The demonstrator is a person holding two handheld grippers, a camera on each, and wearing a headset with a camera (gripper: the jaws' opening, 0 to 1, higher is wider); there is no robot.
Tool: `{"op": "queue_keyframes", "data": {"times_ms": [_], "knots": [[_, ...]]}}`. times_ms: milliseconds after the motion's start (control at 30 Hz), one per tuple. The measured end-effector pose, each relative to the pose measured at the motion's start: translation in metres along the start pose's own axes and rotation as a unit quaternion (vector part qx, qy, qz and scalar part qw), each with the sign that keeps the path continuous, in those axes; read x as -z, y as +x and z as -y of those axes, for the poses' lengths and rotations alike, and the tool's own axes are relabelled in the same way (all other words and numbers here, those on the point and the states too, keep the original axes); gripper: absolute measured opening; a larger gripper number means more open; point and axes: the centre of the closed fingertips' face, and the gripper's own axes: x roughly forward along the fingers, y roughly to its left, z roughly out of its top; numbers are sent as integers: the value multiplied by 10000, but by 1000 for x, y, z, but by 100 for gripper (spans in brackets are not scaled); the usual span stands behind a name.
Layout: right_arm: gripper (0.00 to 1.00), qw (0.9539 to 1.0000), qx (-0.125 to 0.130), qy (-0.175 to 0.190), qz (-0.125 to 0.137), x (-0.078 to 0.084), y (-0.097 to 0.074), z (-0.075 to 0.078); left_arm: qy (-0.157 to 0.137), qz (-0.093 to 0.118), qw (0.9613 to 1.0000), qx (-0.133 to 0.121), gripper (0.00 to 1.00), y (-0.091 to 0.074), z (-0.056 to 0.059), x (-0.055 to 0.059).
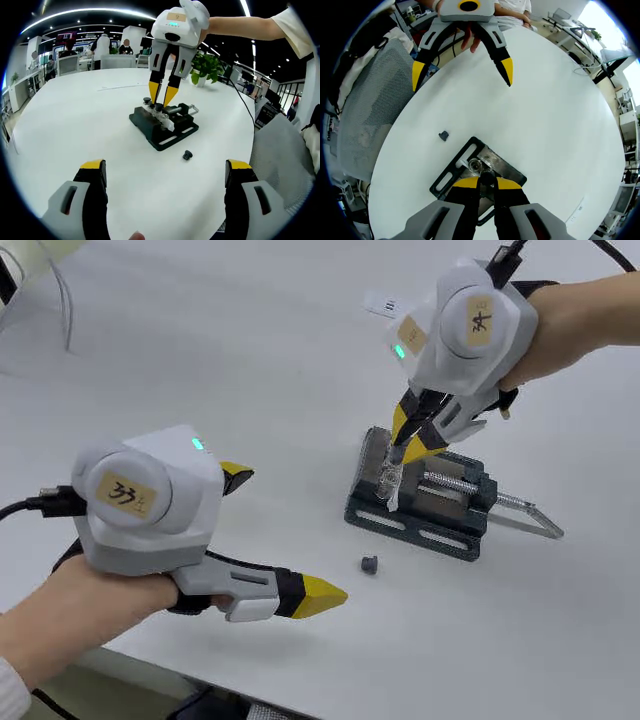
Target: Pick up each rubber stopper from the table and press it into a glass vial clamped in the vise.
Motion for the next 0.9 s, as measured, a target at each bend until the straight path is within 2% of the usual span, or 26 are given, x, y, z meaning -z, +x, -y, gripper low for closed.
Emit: {"op": "queue_keyframes", "data": {"times_ms": [100, 567, 900], "knots": [[6, 10000, -3, -33, -65, 2, 0, -1, 11, -15, 10000, 6, 98, 0, -1, 1], [5, 10000, -30, -29, -52, 2, 1, 1, -5, -29, 10000, 31, 98, 2, 0, 2], [5, 9994, 1, 349, -55, 3, 2, 3, -15, -27, 10000, 41, 98, 3, 0, 1]]}}
